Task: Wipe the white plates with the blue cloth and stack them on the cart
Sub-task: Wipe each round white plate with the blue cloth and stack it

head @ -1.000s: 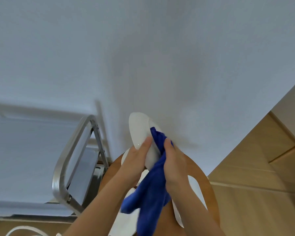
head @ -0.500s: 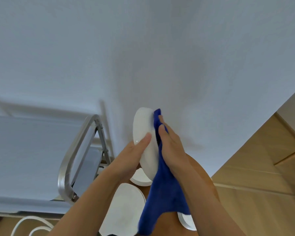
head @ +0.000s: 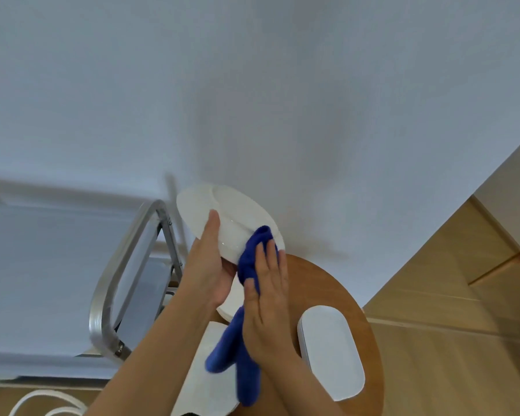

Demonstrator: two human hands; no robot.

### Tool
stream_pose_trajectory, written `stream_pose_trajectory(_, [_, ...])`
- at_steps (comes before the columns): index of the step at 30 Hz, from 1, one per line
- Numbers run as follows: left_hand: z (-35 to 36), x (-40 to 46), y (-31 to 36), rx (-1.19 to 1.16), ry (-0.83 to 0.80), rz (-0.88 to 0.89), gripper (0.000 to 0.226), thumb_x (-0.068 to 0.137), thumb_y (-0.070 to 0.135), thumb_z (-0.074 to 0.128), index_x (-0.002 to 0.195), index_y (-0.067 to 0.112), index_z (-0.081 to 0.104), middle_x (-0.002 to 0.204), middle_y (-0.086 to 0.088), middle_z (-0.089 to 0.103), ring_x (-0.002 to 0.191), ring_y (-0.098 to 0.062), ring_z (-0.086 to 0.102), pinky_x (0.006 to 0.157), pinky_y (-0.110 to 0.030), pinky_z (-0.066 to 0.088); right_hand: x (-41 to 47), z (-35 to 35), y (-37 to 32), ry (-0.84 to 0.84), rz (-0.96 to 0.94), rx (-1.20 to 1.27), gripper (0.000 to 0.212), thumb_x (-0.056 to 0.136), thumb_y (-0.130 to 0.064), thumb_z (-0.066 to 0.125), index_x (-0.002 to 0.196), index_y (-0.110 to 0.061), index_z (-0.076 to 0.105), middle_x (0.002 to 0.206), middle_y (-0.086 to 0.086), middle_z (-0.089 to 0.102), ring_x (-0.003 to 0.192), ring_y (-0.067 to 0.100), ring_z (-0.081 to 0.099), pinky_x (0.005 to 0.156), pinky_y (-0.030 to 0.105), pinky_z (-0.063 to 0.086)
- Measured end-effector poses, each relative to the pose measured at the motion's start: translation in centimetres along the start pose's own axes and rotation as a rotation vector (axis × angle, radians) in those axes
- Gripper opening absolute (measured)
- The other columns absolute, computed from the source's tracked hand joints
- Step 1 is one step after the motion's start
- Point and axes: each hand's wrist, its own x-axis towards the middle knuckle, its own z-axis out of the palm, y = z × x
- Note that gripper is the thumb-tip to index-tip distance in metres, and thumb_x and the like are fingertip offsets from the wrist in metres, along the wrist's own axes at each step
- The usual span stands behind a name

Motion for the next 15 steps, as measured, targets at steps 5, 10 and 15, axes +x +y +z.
stream_pose_trajectory(5, [-1.8,-0.7,0.9,0.017,-0.096,0.002,0.041,0.081,0.048,0.054,0.114,0.025,0.059,0.108,-0.001,0.072,0.101,-0.020,0.068,0.082,-0.038,0.055,2.9,-2.0,1.5,0.105,0.463,0.340,0.031,0.103,-0.023,0.033,0.131,-0.037,0.034,0.128,-0.016,0.048,0.123,0.011,0.045,0.090,0.008,0.036])
stream_pose_trajectory(10, [-3.9,-1.2,2.0,0.039,-0.239,-0.089,0.036,0.080,0.047,0.050,0.096,0.029,0.077,0.107,-0.005,0.072,0.096,-0.022,0.070,0.069,-0.034,0.058,4.6,-4.8,2.9,0.019,0.488,0.576,0.037,0.096,-0.039,0.046,0.116,-0.009,0.057,0.100,0.016,0.061,0.092,0.015,0.057,0.088,0.020,0.047])
stream_pose_trajectory(15, [-5.6,-0.7,2.3,0.020,-0.301,-0.175,0.045,0.068,0.051,0.075,0.105,0.024,0.075,0.115,-0.010,0.069,0.102,-0.027,0.067,0.076,-0.040,0.059,5.2,-6.4,2.9,0.013,0.708,0.902,0.043,0.072,-0.033,0.071,0.113,-0.020,0.066,0.104,0.003,0.073,0.100,0.022,0.068,0.079,0.037,0.055])
